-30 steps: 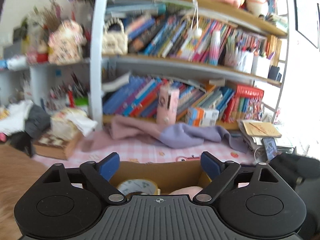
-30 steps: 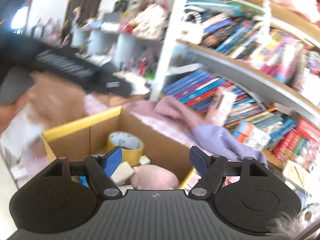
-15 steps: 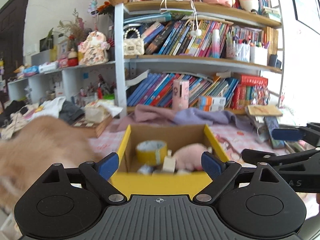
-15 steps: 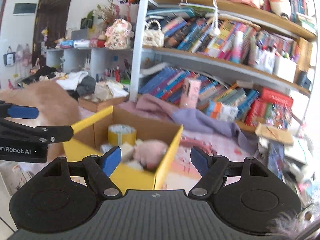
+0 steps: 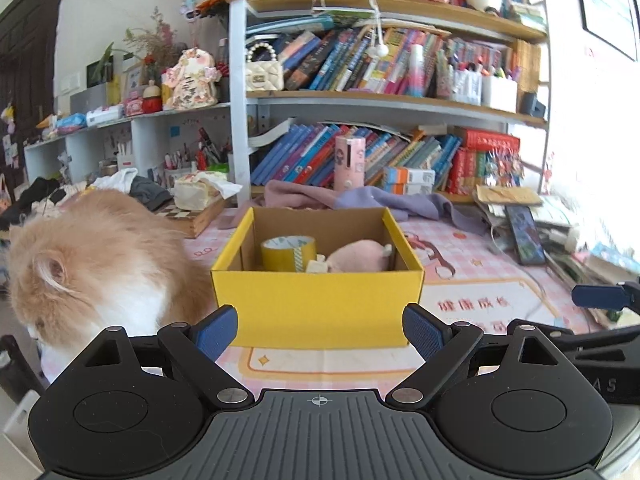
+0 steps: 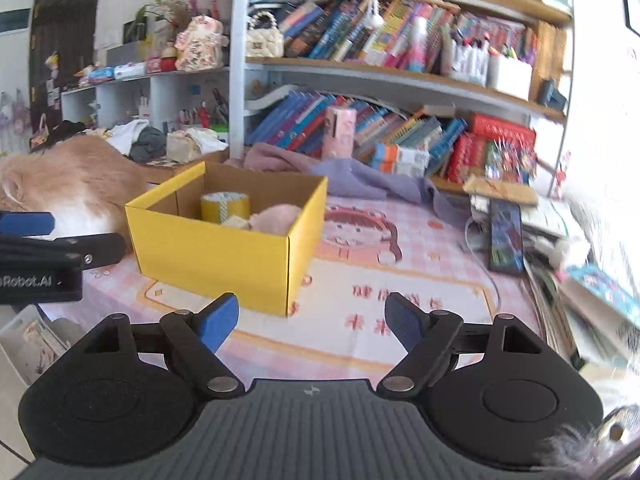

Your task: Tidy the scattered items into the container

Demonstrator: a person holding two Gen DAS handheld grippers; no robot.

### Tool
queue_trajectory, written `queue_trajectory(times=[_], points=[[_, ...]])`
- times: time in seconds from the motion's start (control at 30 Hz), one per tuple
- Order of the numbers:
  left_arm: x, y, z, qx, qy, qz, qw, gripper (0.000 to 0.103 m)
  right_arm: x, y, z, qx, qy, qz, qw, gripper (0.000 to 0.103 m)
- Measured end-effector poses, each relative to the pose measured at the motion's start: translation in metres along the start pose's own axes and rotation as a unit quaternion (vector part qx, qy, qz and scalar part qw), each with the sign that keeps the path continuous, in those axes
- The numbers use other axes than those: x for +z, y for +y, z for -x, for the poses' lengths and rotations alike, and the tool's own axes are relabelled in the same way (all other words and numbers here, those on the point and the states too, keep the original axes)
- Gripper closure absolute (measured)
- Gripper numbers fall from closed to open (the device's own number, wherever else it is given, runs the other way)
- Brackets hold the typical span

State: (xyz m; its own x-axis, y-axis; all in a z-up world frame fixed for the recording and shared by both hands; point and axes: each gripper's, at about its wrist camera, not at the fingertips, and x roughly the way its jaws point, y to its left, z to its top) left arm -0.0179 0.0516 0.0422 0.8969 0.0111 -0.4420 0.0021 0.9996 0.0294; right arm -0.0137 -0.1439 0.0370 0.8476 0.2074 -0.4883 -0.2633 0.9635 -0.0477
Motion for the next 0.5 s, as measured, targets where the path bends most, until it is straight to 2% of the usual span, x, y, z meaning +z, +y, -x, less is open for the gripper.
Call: queue_trajectory(times=[0.17,0.5], points=[[-0.008,-0.006,0.007,0.02,0.0,-0.009,0.9998,0.005,-0.009,-0.002,0.006,-0.005,0.013,-0.008,1.0,0.023],[-0.023,-0.013,0.0,0.027,0.037,-0.009,0.9989,0.004,-0.021,-0.004,0.007,-0.013,0.034,-0.002,0.999,0.023]])
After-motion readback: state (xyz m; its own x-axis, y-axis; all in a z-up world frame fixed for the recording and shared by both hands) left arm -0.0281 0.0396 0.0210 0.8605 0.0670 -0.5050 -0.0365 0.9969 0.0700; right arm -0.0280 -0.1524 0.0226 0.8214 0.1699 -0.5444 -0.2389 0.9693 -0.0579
